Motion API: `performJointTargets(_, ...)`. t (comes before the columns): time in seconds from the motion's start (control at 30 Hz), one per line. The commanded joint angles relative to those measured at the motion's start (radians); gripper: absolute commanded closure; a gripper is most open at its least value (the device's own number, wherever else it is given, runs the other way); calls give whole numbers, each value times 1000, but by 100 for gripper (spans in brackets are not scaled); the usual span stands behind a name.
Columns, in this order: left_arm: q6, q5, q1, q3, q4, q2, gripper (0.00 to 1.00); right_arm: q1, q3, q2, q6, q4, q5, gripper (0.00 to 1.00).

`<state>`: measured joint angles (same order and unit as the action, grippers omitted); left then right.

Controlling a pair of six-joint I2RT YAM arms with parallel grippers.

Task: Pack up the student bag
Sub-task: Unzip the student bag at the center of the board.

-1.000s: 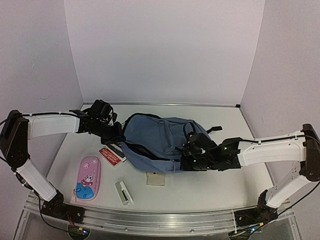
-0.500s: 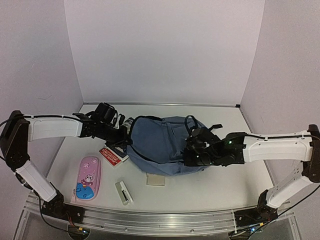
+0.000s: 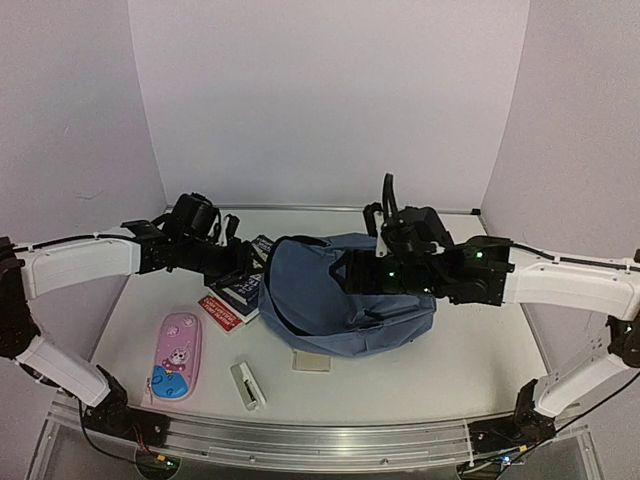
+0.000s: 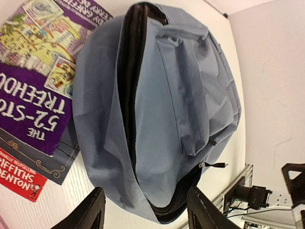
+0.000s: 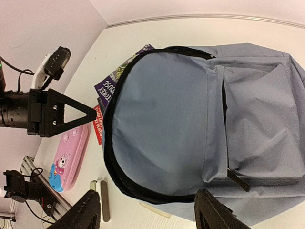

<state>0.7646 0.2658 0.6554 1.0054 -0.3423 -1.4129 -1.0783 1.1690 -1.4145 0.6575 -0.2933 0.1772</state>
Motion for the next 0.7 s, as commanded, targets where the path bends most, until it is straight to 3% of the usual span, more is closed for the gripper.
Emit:
performJointTargets(0.0,42,32,-47,-24,15,30,43,-16,49,-137,21,119,-51,32)
performJointTargets(0.13,60,92,-48,-38,99,16,42,-27,78,-241,49,162,-68,32)
performJointTargets(0.4,19,130,-46,-9,99,-72,36,-28,93,-320,68,188,-100,32)
performJointTargets(0.67,36,125,-41,-25,152,-116,57,-28,57,-311,87,203,-90,32)
